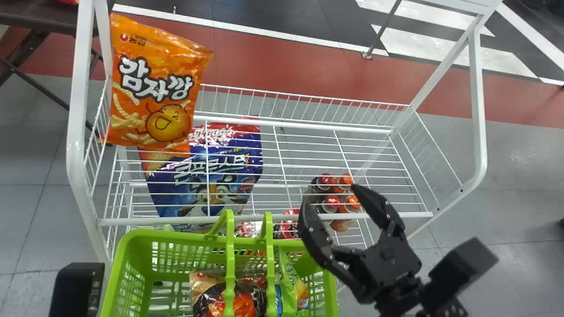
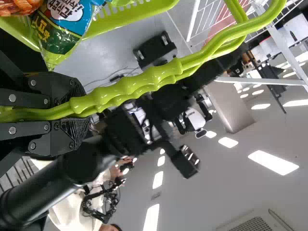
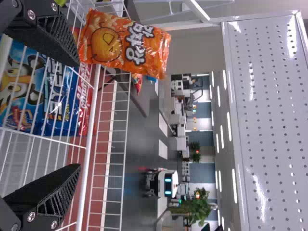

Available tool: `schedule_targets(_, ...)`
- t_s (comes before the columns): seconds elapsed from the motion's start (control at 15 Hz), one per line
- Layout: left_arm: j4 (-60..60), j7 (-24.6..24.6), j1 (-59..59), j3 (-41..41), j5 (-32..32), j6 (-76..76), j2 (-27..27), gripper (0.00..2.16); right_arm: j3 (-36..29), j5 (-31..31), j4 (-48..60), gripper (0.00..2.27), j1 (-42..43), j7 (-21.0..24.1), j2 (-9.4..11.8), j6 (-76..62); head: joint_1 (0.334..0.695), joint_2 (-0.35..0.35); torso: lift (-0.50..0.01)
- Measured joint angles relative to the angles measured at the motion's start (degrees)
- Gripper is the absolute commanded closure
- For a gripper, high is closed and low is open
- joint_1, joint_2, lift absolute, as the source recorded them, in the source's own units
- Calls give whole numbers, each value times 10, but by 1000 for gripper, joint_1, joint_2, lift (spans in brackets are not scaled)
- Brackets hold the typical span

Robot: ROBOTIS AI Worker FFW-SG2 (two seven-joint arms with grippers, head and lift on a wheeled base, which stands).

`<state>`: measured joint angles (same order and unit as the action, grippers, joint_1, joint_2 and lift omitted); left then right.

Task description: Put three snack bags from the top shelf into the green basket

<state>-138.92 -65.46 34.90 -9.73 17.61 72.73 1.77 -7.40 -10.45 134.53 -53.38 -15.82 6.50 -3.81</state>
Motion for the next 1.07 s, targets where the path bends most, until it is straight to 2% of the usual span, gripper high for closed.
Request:
schedule_targets(0.2, 1, -2, -1, 6, 13, 0, 6, 1507, 6, 1, 8, 63, -58, 17, 0, -76, 695, -350, -45)
schedule_targets(0.4, 2, -7, -1, 11, 20, 0, 9, 1507, 2, -3, 17, 63, -87, 21, 0, -88, 695, -350, -45)
schedule_targets(1.07, -1, -7, 3, 15, 23, 0, 8, 1507, 5, -12, 15, 63, -86, 25, 4, -86, 695, -350, -45)
